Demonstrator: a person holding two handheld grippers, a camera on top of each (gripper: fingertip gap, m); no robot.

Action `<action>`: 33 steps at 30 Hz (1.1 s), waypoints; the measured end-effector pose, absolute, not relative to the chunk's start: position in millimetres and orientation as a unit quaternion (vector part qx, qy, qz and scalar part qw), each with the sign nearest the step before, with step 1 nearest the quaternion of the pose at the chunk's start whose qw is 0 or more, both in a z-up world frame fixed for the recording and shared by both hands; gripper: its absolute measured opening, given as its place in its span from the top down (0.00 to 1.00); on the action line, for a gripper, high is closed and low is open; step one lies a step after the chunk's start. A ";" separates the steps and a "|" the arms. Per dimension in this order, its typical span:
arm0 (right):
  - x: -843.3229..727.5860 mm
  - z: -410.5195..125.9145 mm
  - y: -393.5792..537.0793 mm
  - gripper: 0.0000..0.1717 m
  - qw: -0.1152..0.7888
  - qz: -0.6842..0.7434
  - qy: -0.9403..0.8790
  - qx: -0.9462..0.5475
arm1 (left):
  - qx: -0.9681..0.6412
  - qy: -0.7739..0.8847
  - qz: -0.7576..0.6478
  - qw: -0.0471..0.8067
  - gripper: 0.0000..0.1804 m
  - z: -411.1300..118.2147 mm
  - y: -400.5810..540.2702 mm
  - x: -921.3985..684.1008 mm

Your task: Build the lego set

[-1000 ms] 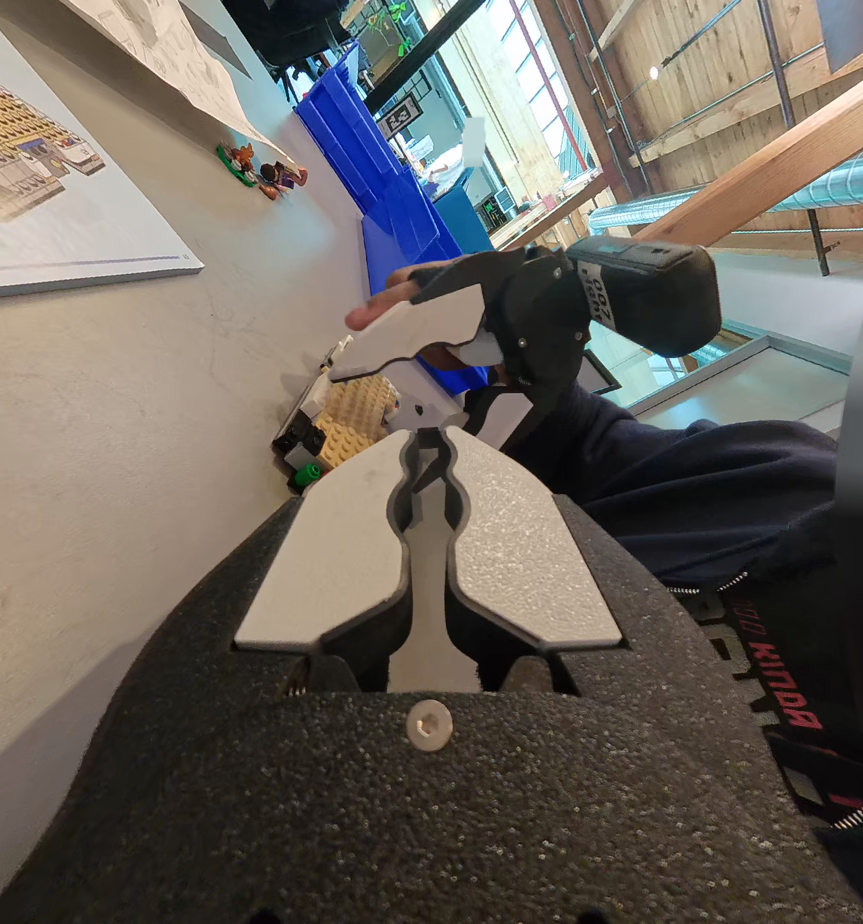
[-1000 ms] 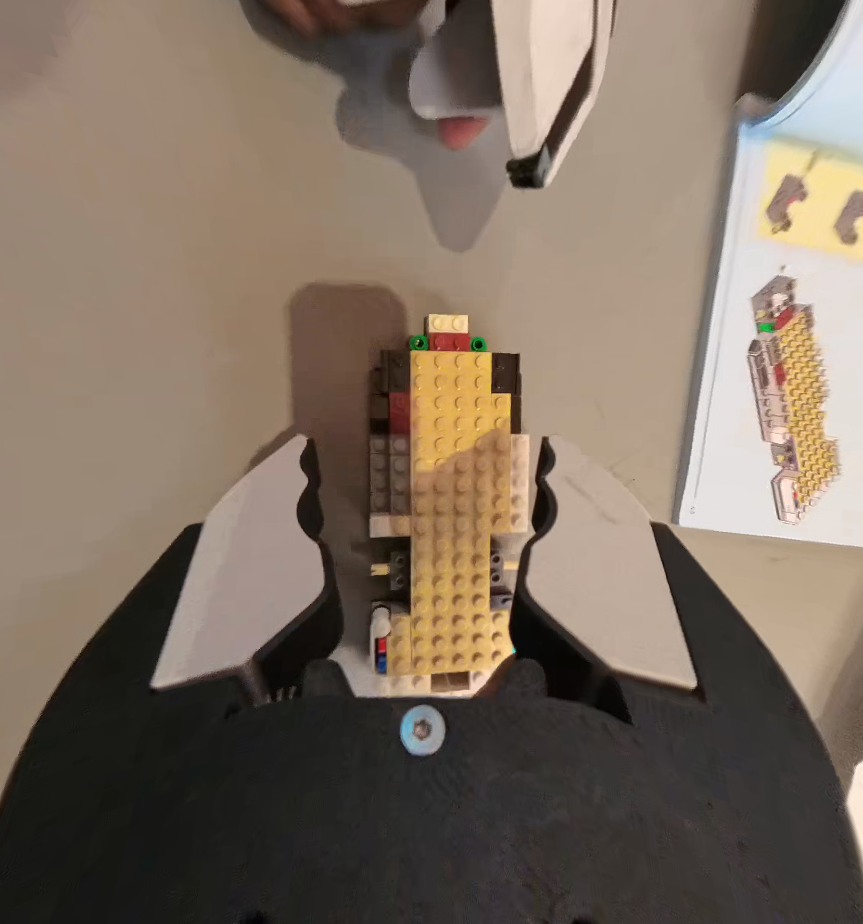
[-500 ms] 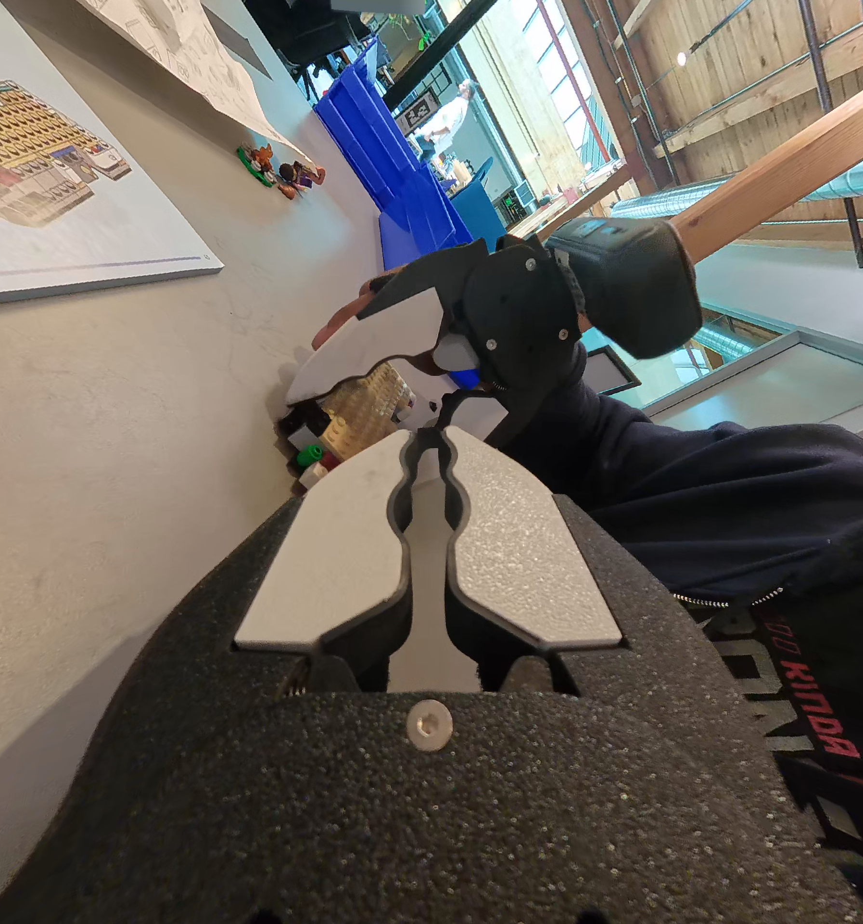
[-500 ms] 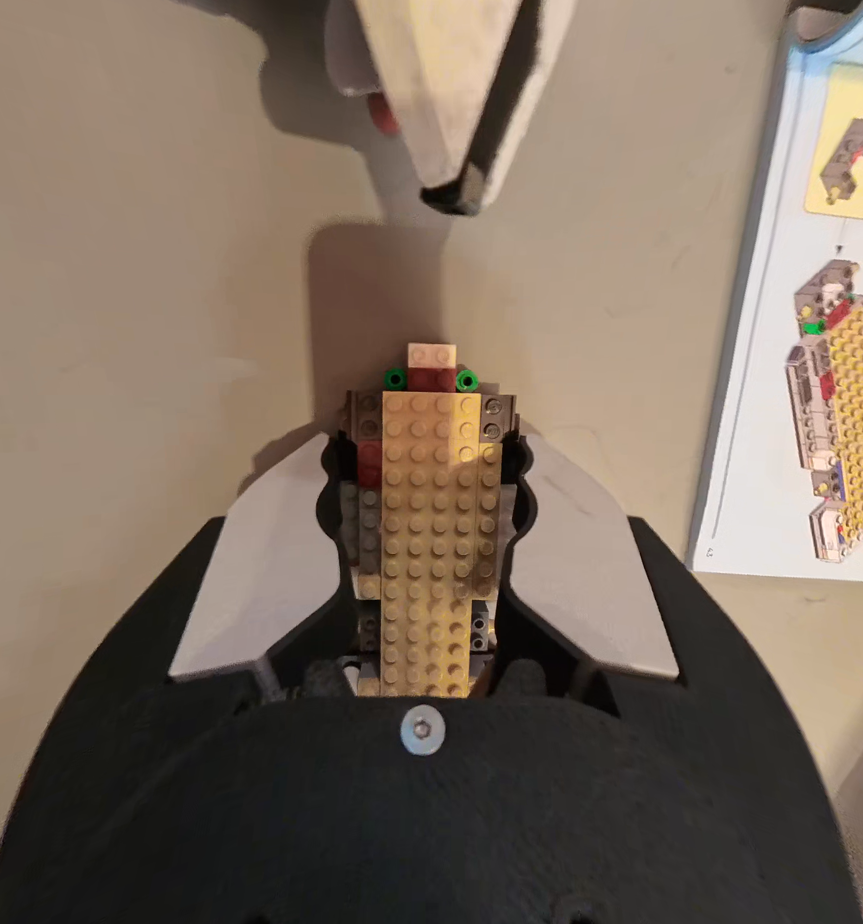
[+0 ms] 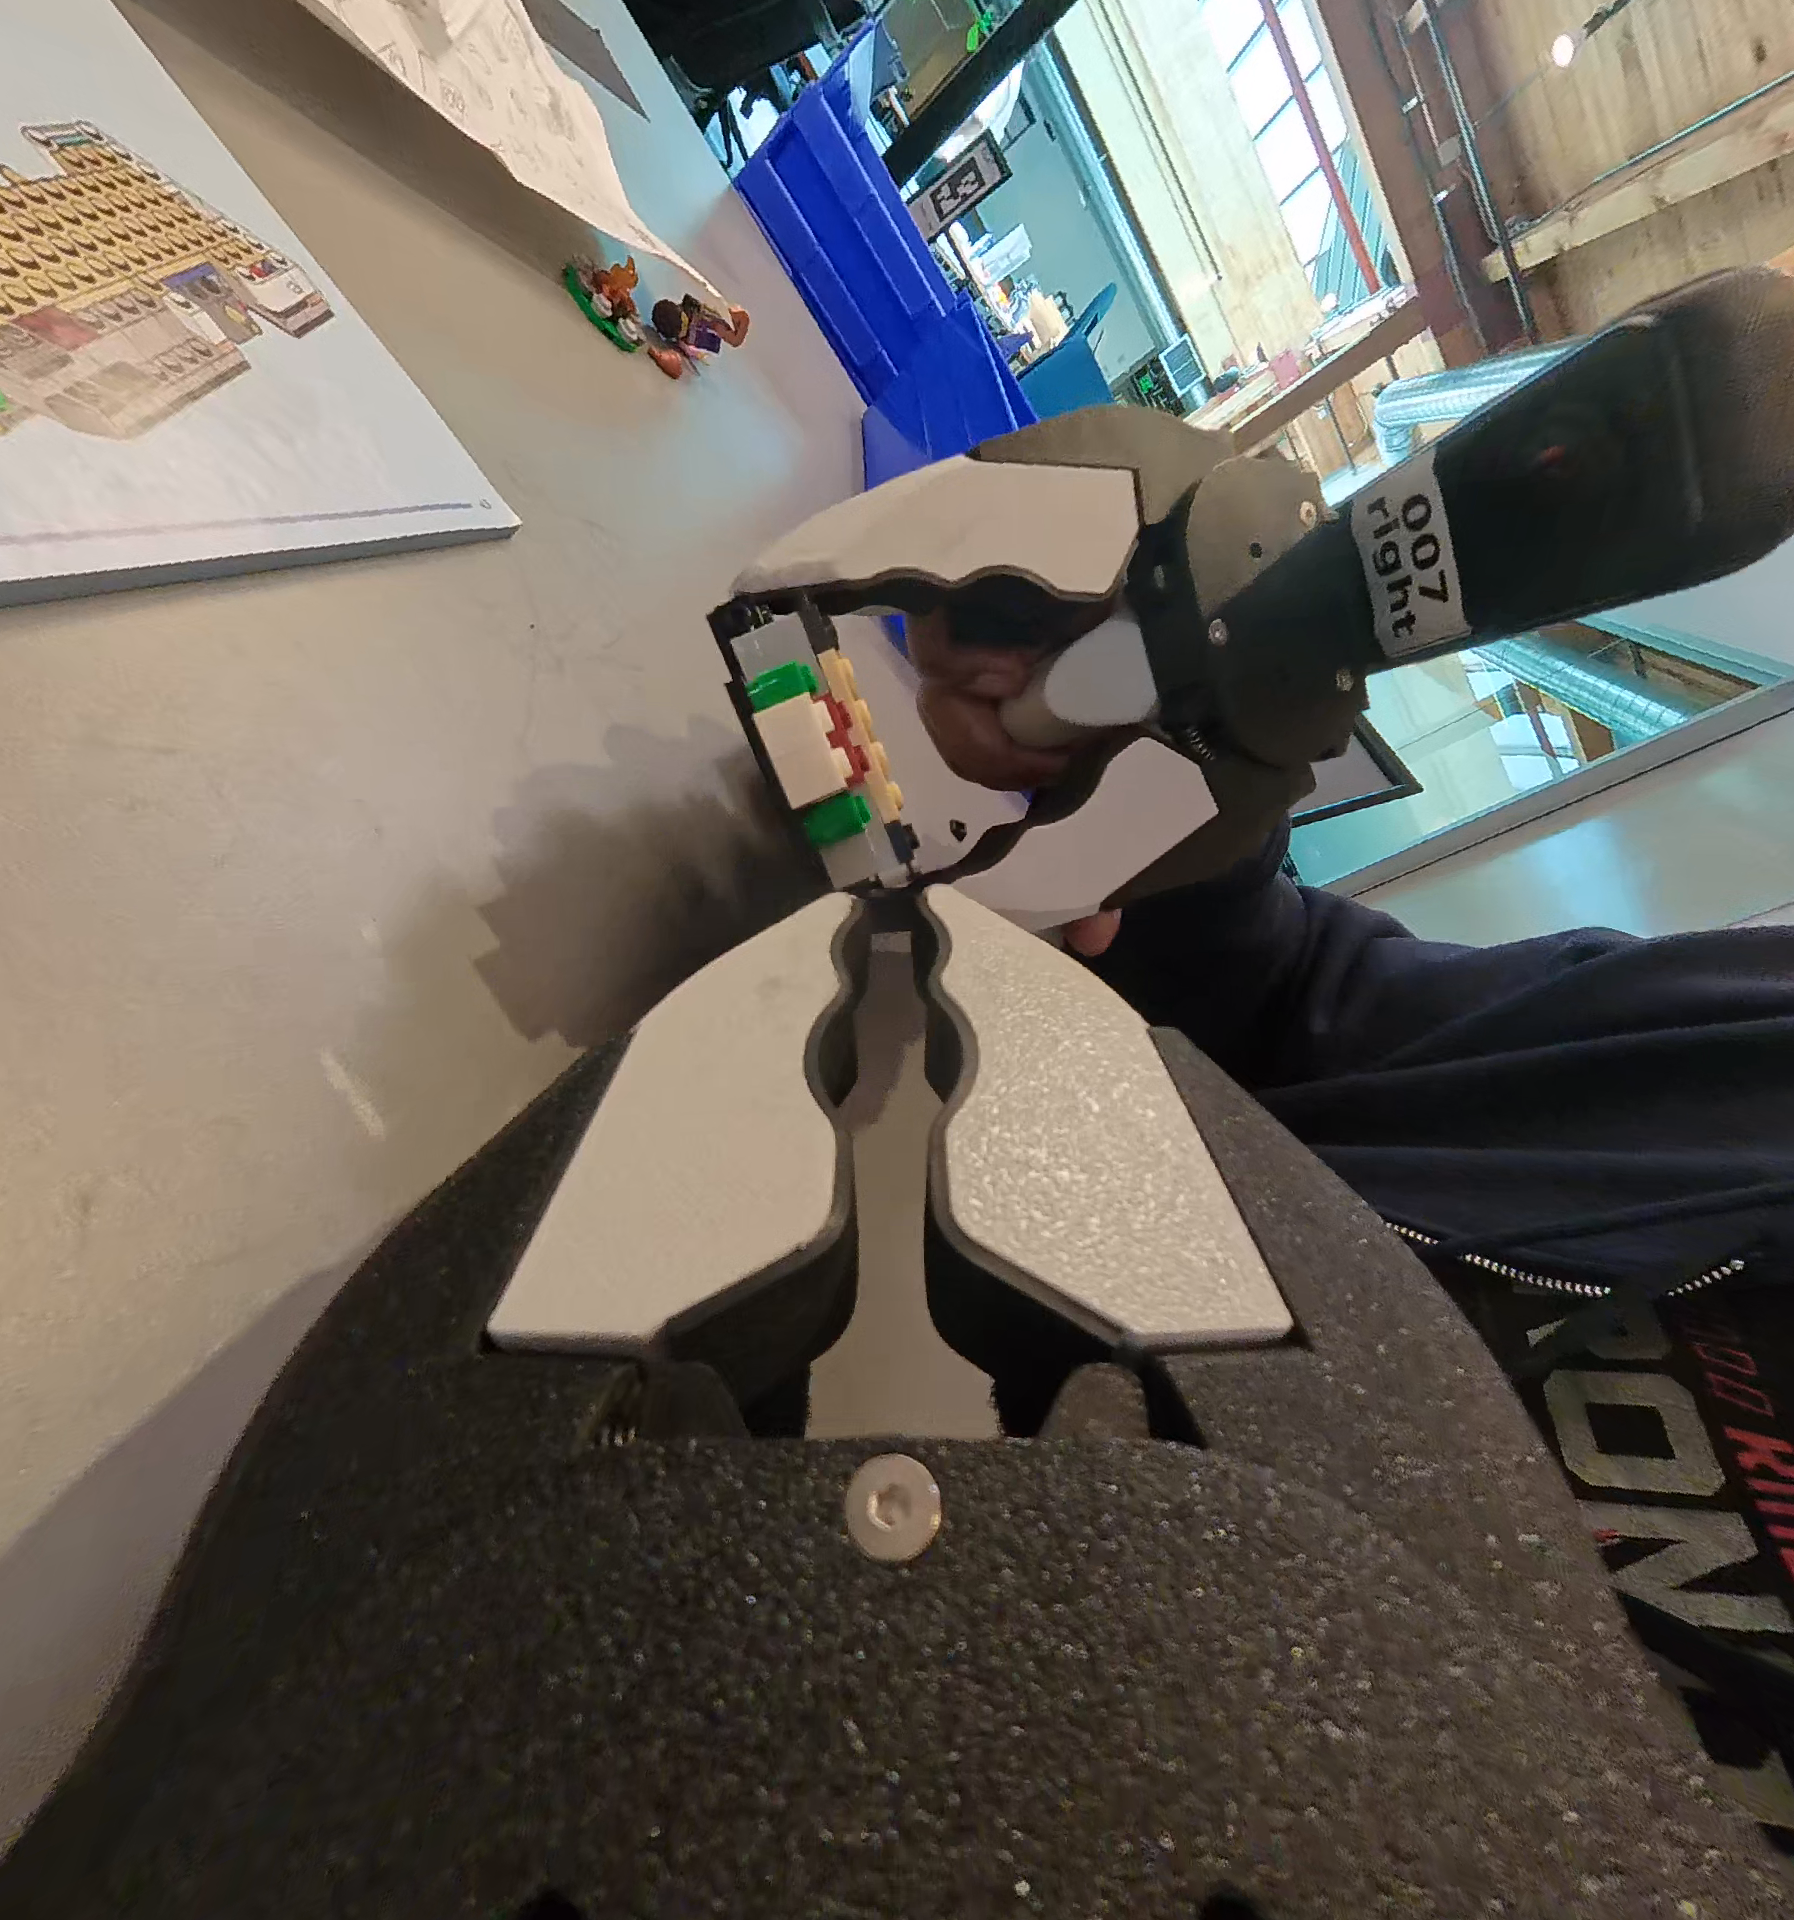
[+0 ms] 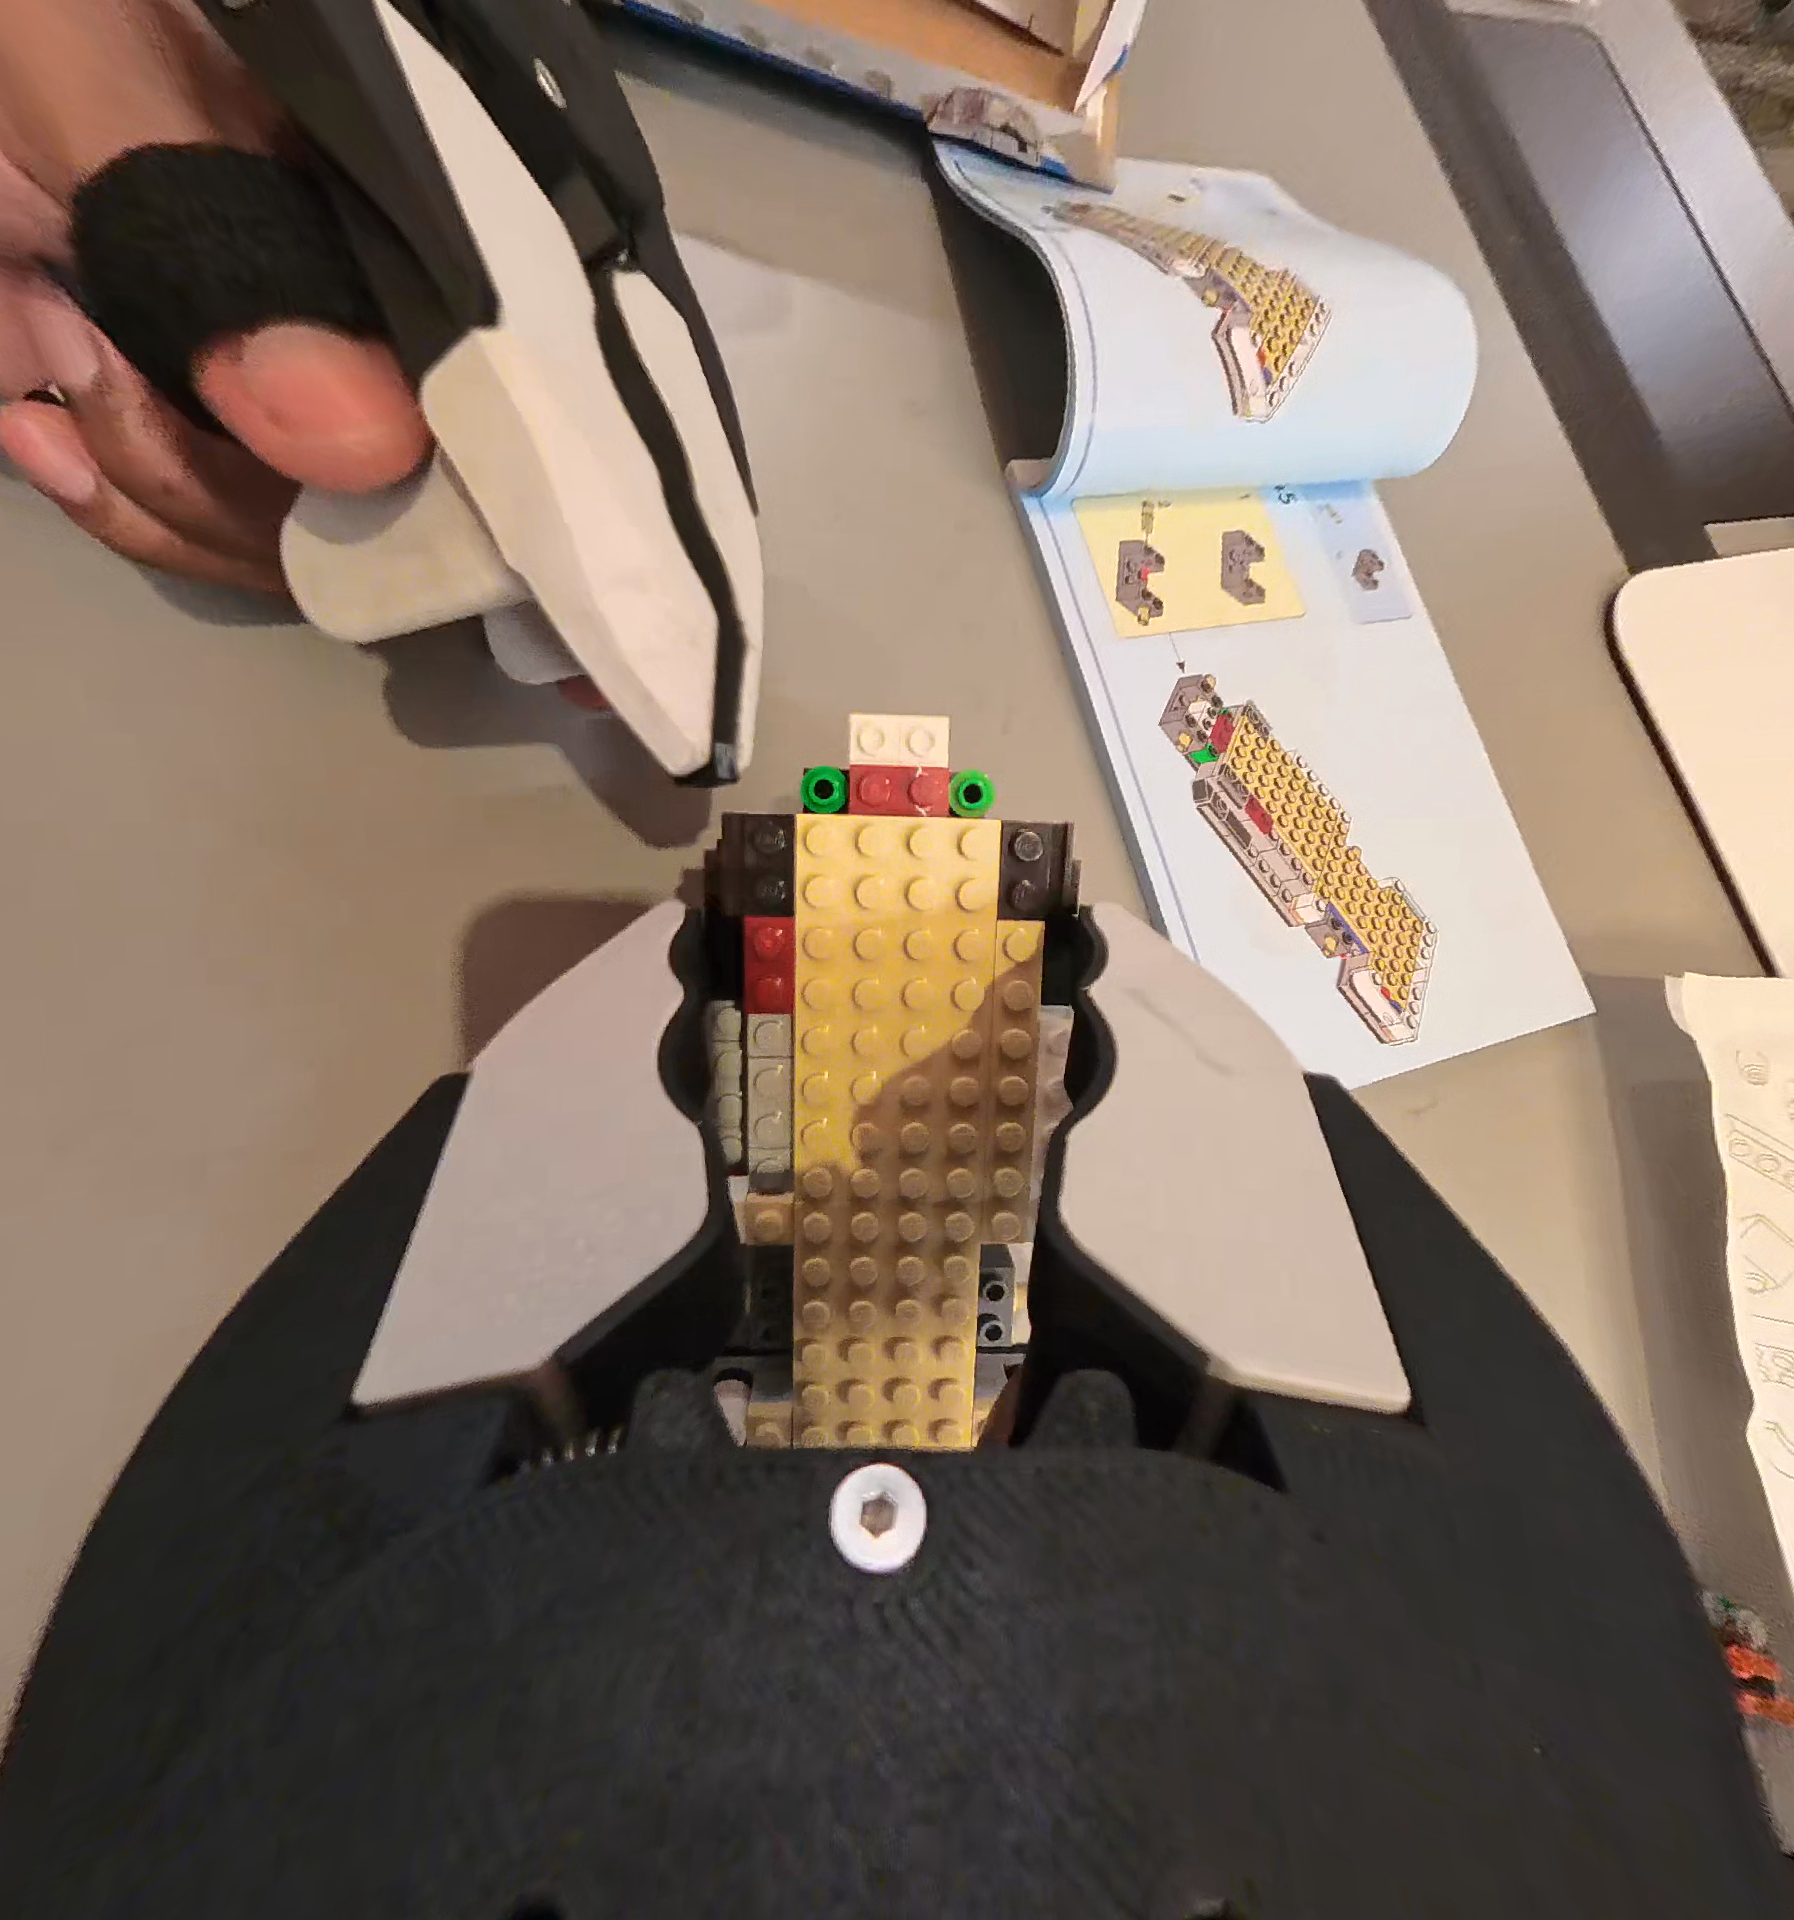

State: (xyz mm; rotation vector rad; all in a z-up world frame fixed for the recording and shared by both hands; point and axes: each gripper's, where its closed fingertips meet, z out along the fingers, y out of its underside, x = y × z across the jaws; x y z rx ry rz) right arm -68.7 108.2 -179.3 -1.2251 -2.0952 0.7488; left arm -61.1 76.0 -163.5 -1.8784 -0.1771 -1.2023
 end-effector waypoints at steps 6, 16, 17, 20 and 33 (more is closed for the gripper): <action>-72.8 -176.5 108.3 0.61 0.315 0.281 -0.782 -0.458 | -0.761 -0.075 -0.473 0.437 0.96 -165.9 76.8 -63.2; -75.7 -172.3 105.3 0.61 0.336 0.280 -0.784 -0.440 | -0.759 -0.078 -0.474 0.439 0.96 -165.5 77.1 -64.9; -76.0 -171.5 105.0 0.61 0.339 0.279 -0.784 -0.438 | -0.760 -0.077 -0.474 0.439 0.96 -165.4 77.1 -64.9; -76.7 -168.3 104.4 0.61 0.346 0.279 -0.783 -0.436 | -0.759 -0.077 -0.471 0.443 0.96 -164.2 77.1 -65.6; -79.4 -164.5 104.8 0.61 0.358 0.283 -0.772 -0.442 | -0.762 -0.065 -0.446 0.465 0.96 -159.9 77.8 -68.5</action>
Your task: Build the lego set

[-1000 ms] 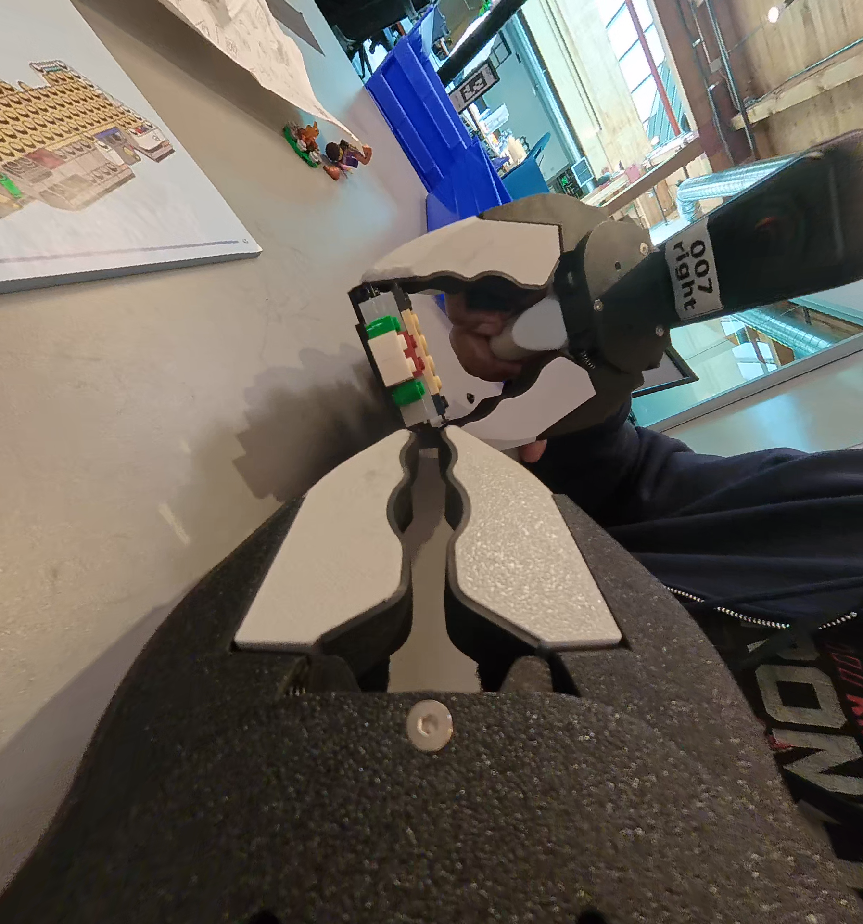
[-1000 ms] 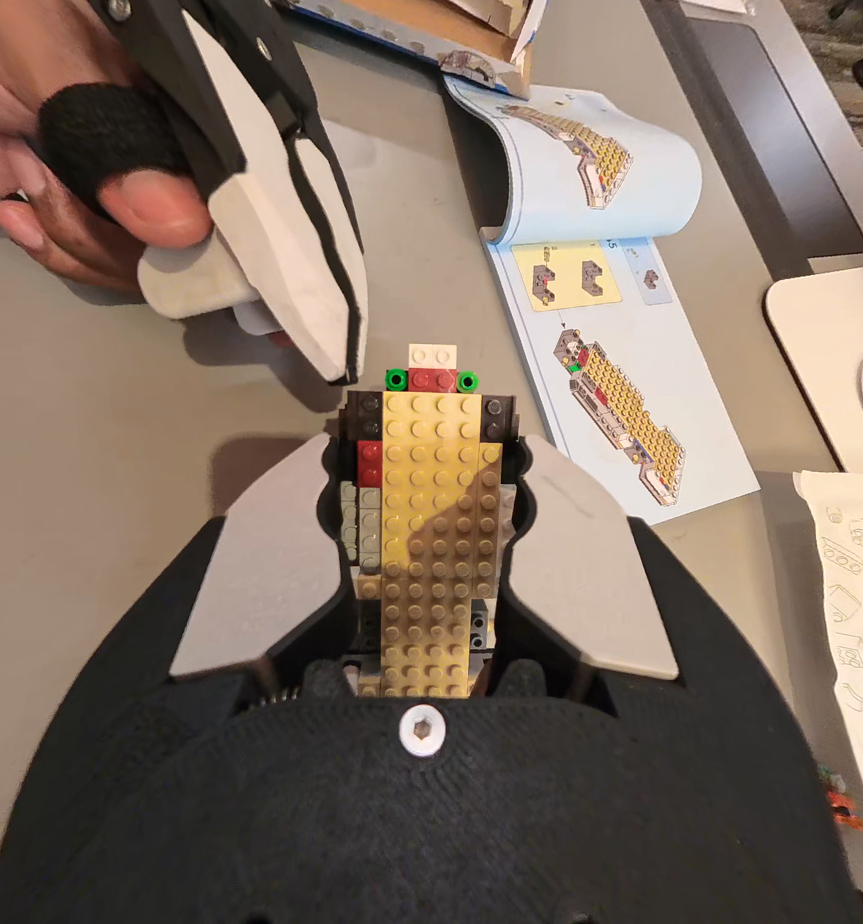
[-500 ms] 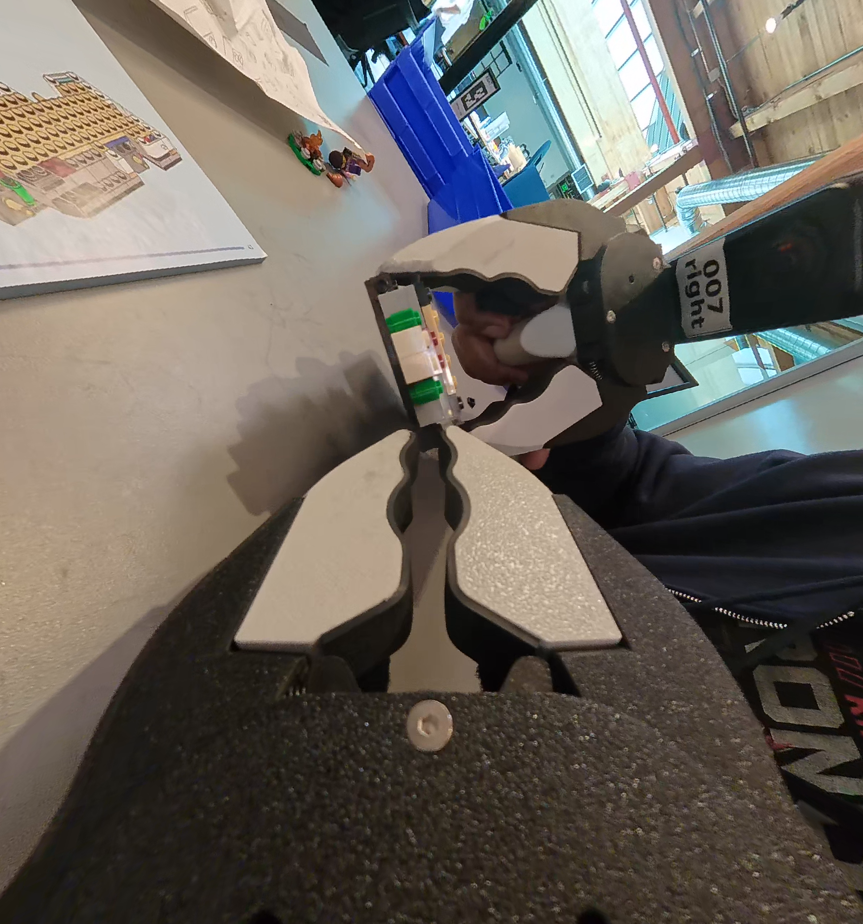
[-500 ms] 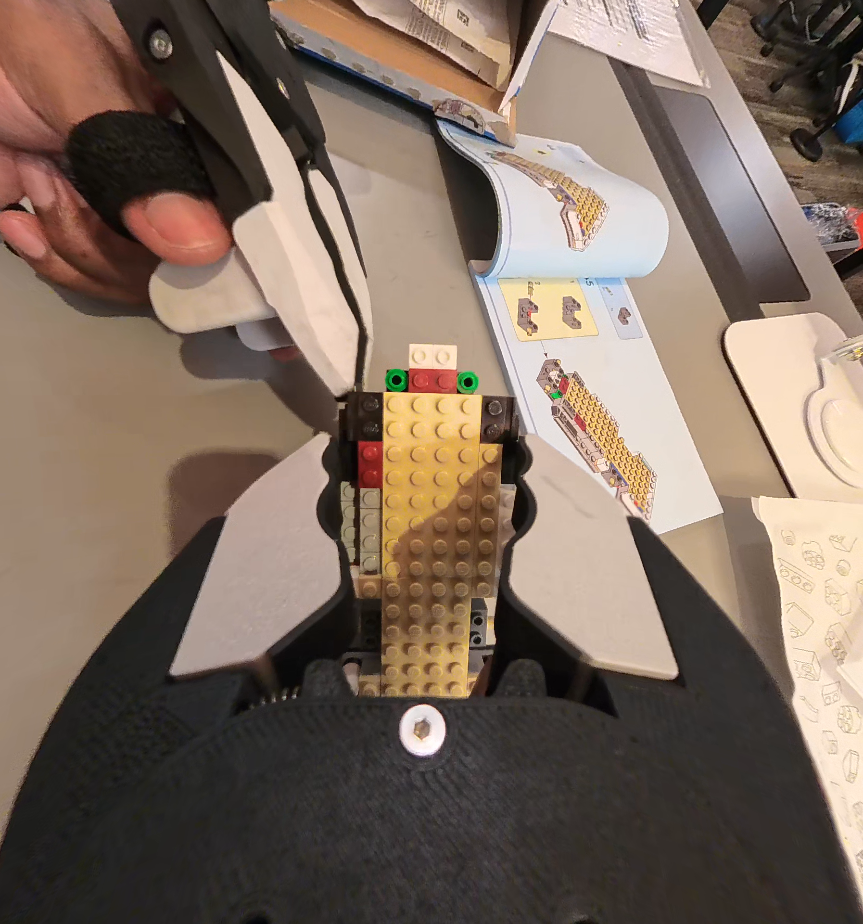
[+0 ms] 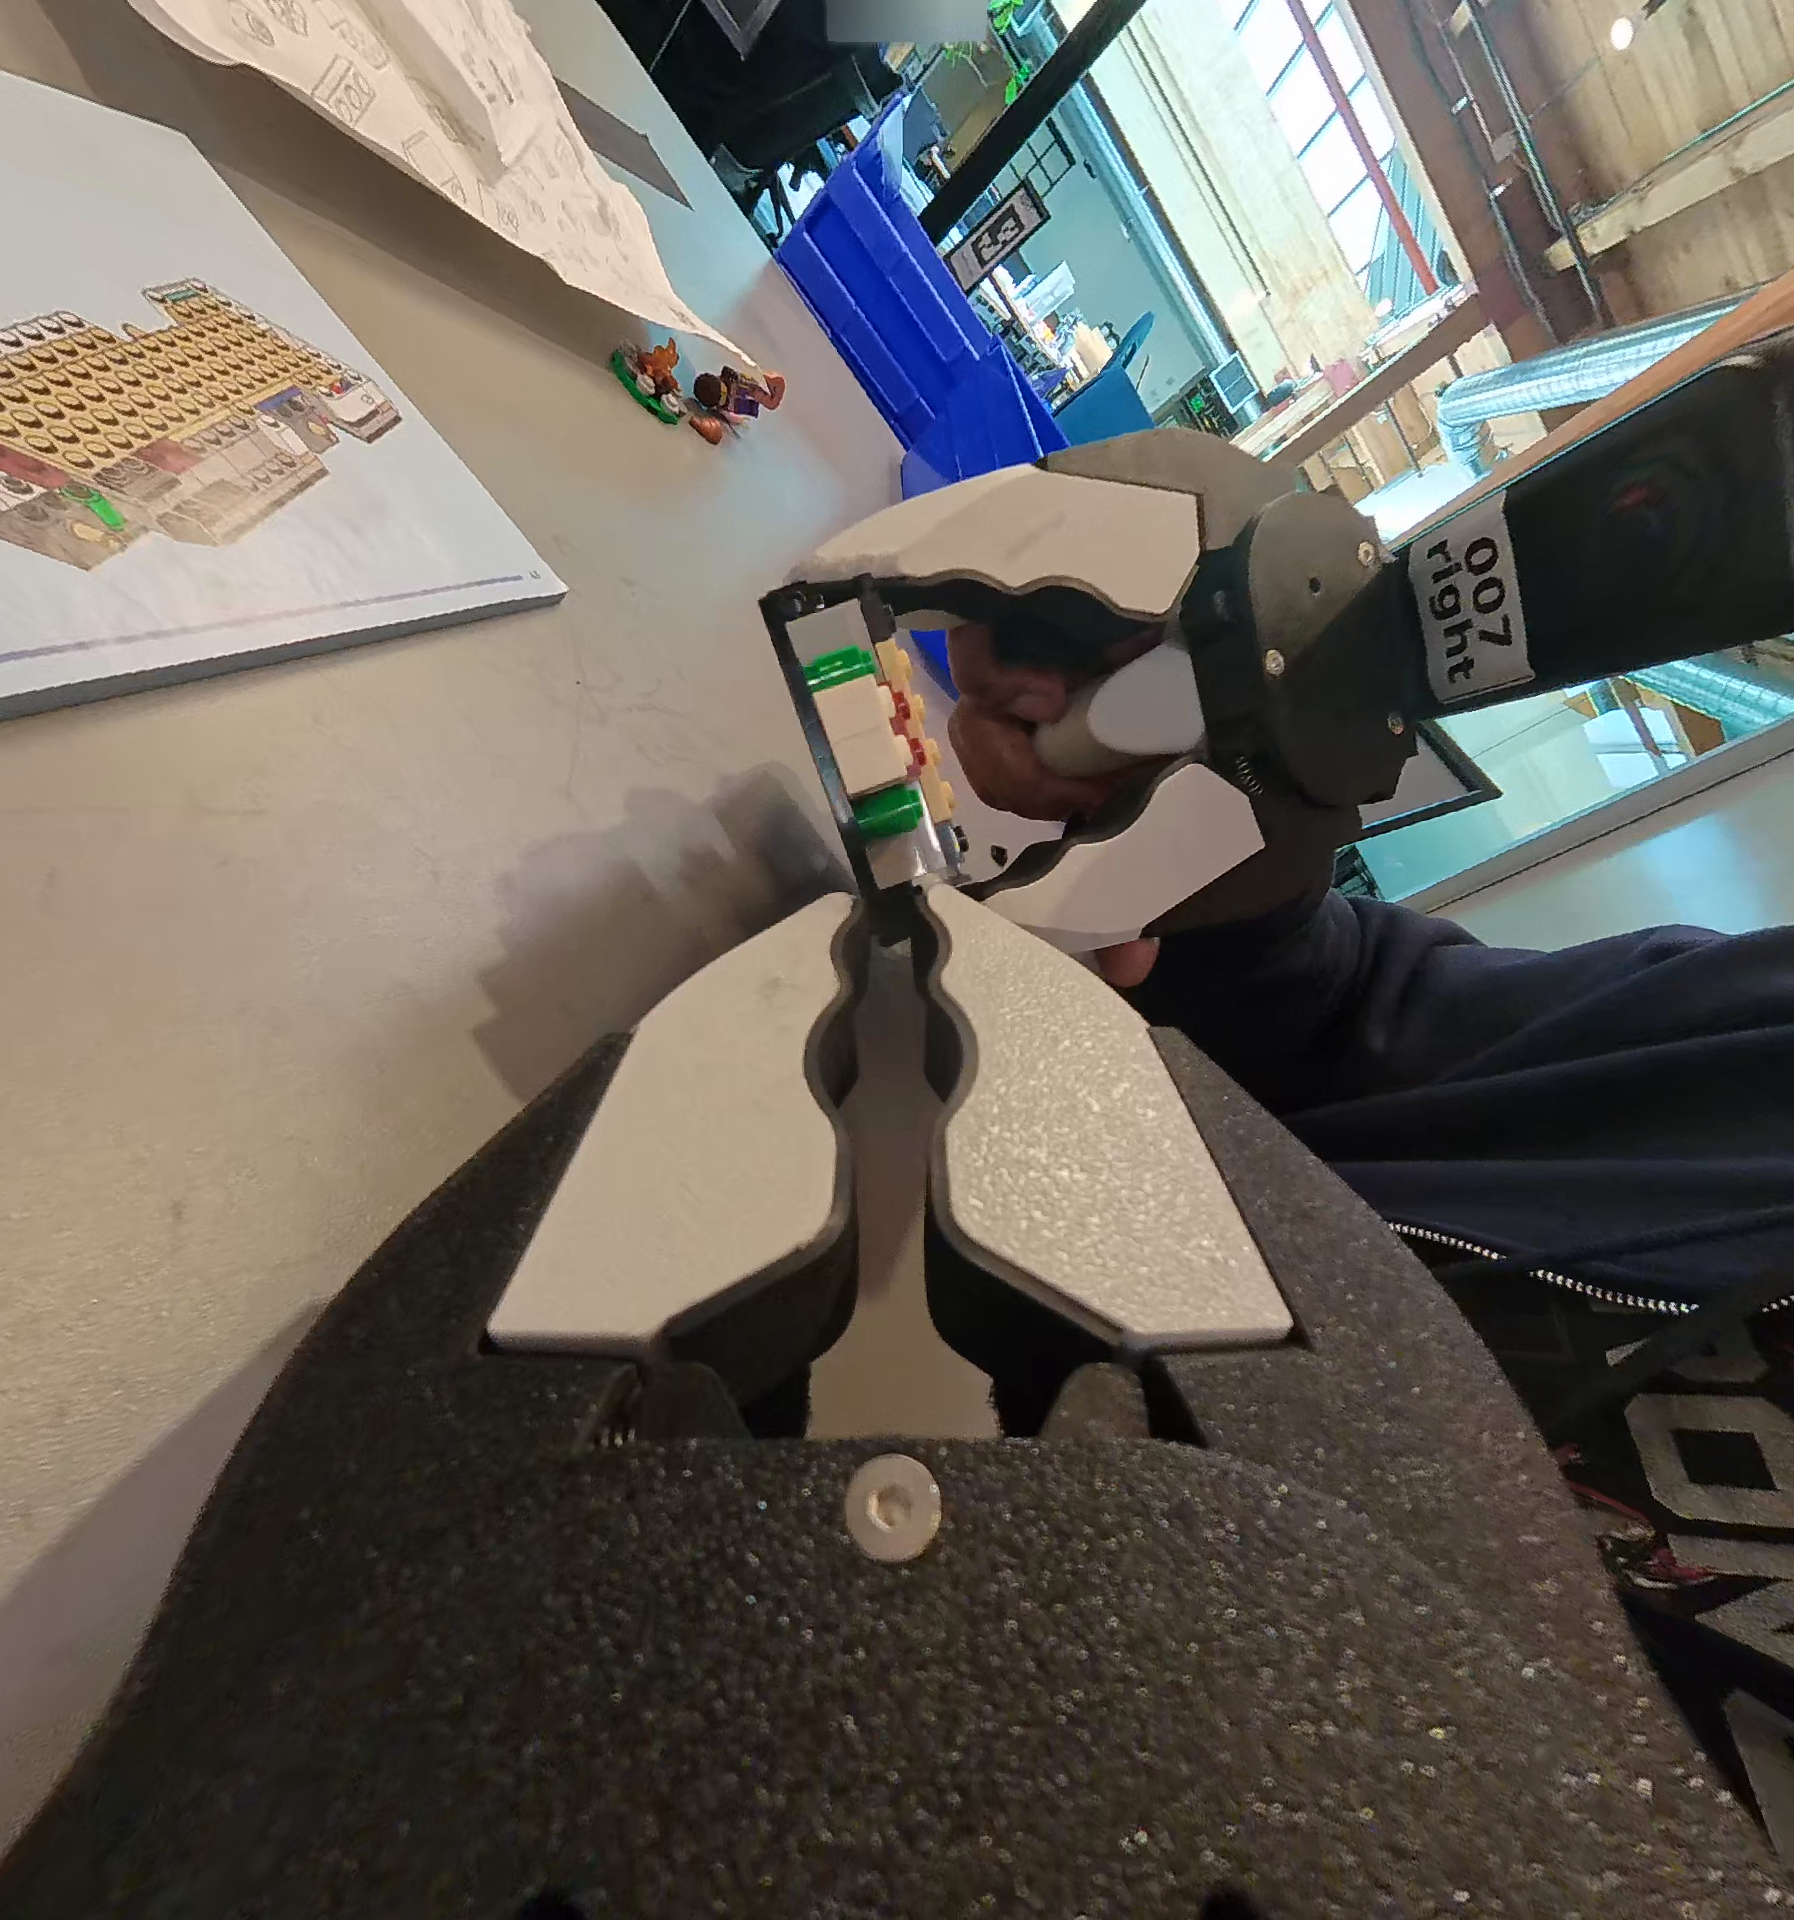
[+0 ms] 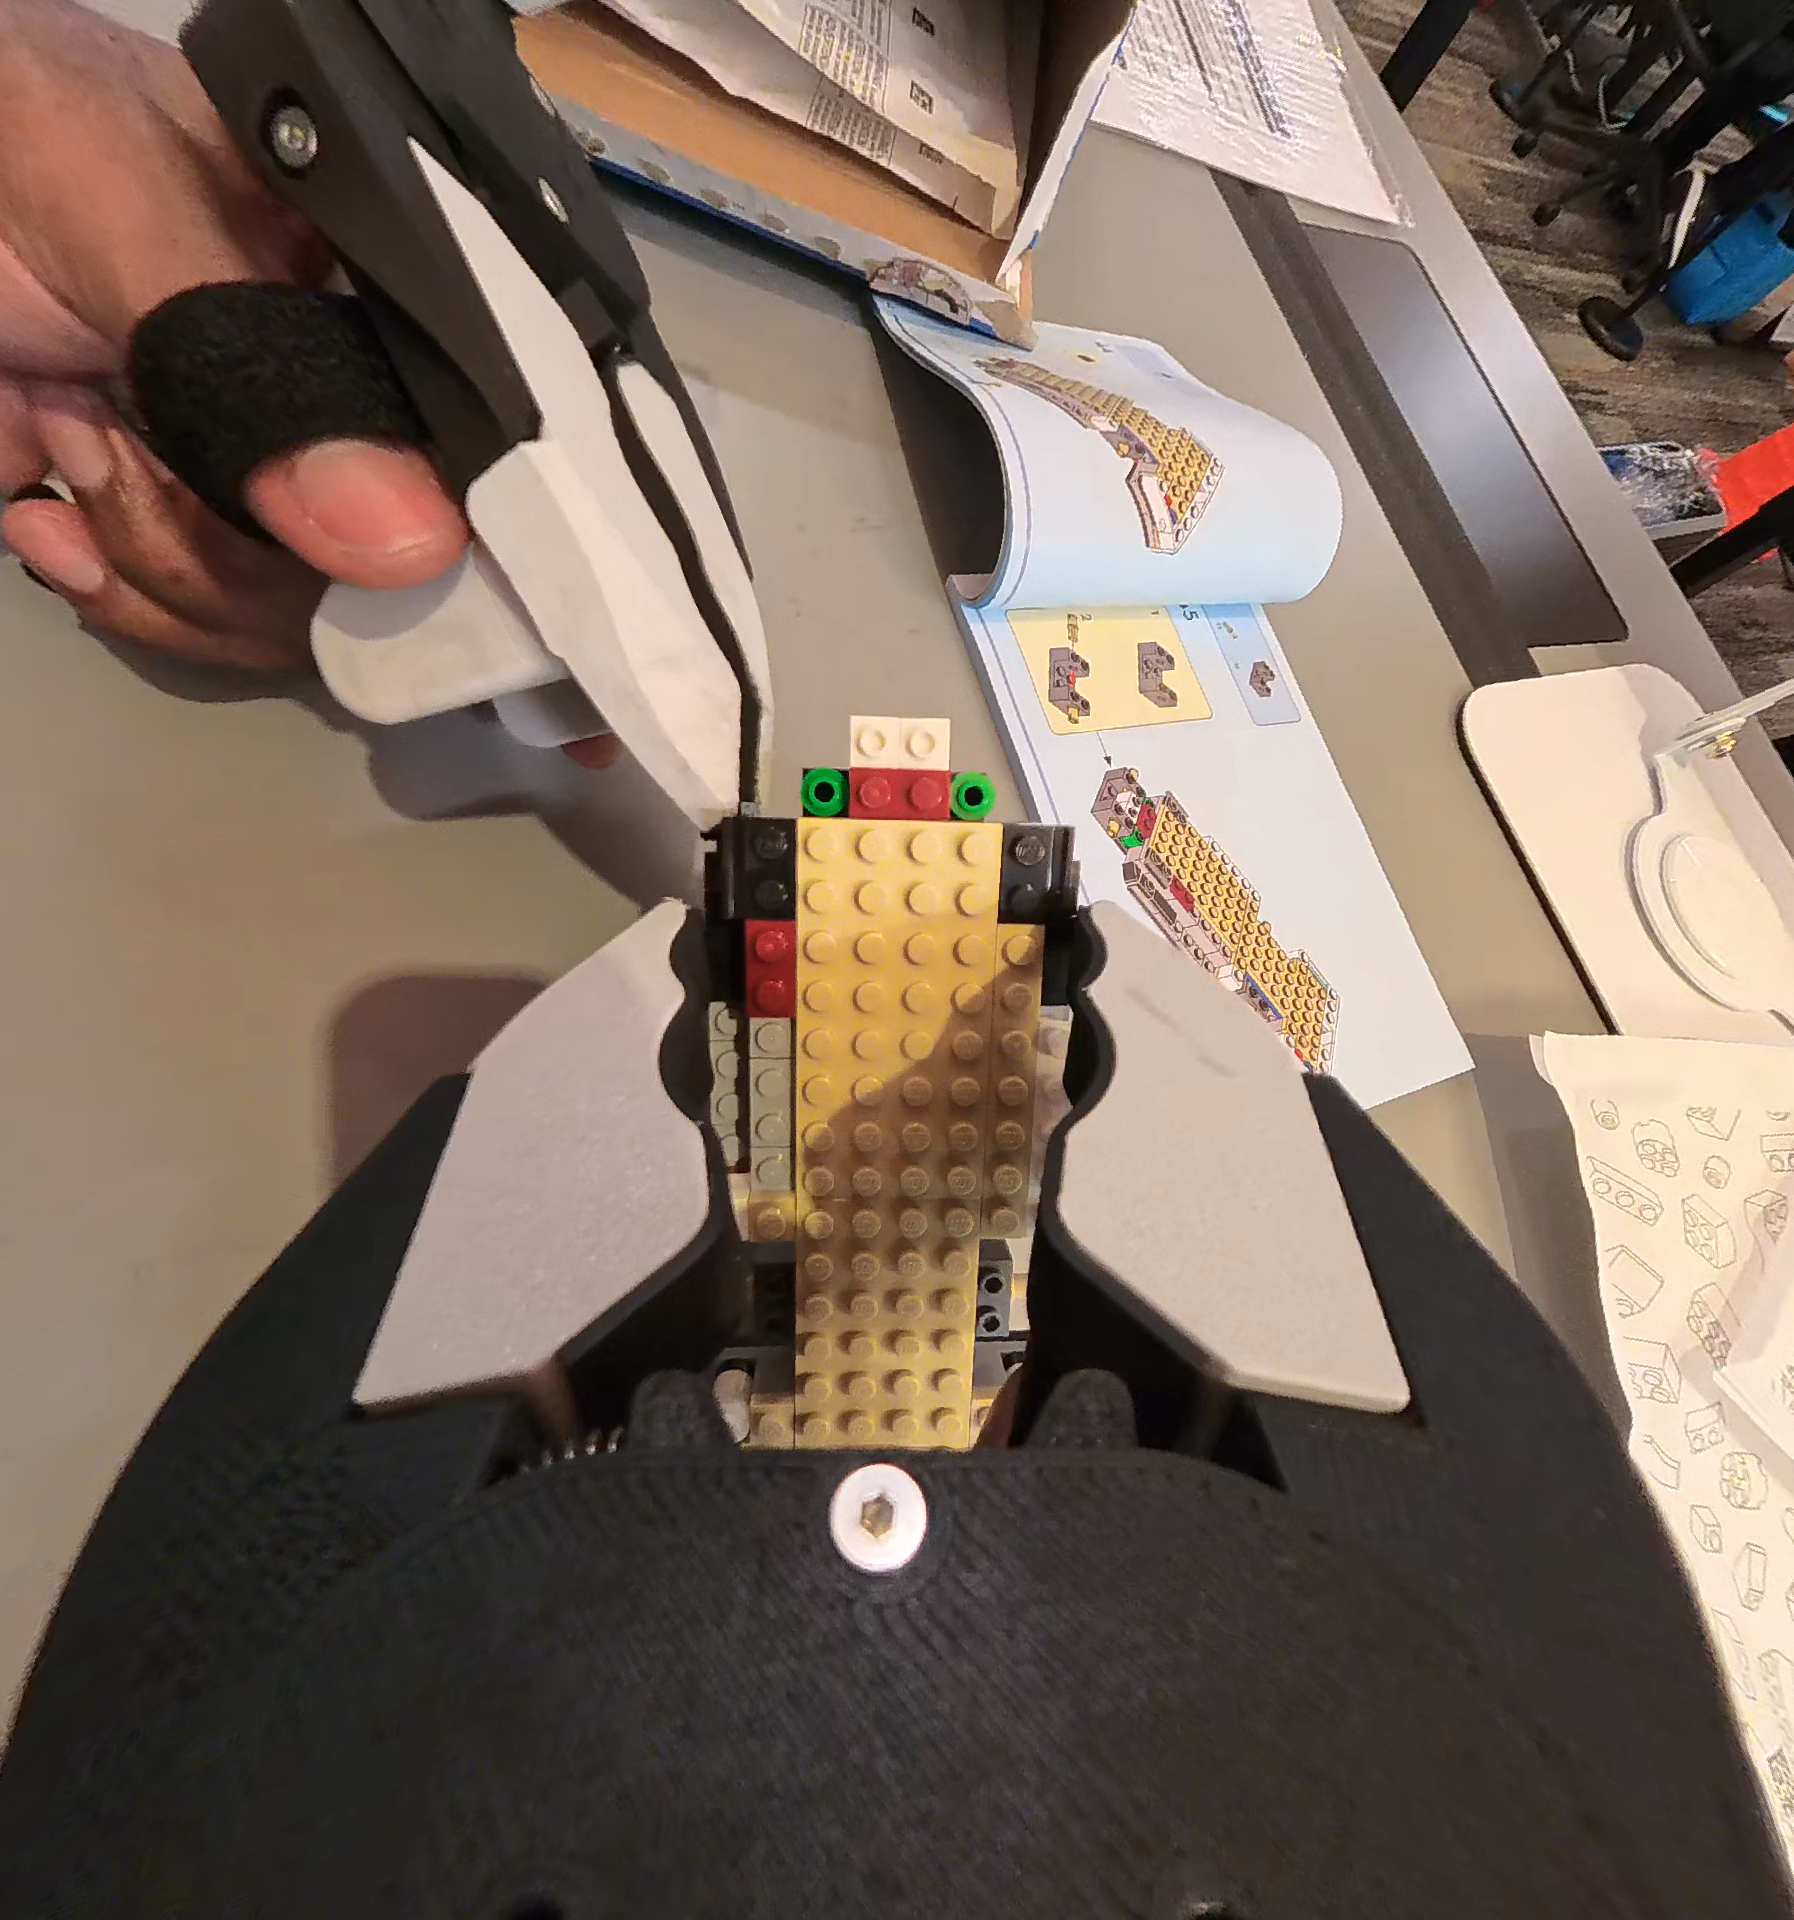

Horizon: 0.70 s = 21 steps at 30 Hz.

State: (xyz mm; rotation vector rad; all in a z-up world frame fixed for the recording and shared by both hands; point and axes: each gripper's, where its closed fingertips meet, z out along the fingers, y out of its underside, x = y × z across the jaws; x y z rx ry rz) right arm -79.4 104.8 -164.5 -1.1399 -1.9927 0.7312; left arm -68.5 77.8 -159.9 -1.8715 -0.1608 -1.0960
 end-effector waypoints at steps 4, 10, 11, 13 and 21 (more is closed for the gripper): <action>-80.6 -164.4 105.1 0.61 0.362 0.283 -0.769 -0.445 | -0.760 -0.069 -0.448 0.466 0.96 -159.0 78.0 -68.7; -82.3 -163.8 106.4 0.61 0.369 0.282 -0.760 -0.454 | -0.757 -0.084 -0.444 0.471 0.96 -158.6 79.6 -71.2; -82.7 -163.6 106.7 0.61 0.370 0.283 -0.759 -0.456 | -0.757 -0.087 -0.444 0.472 0.96 -158.3 80.0 -71.7; -83.3 -163.3 107.2 0.61 0.371 0.284 -0.756 -0.458 | -0.756 -0.091 -0.443 0.473 0.96 -158.1 80.6 -72.2; -83.8 -161.5 108.9 0.62 0.383 0.276 -0.755 -0.454 | -0.768 -0.089 -0.413 0.481 0.96 -157.9 83.0 -72.6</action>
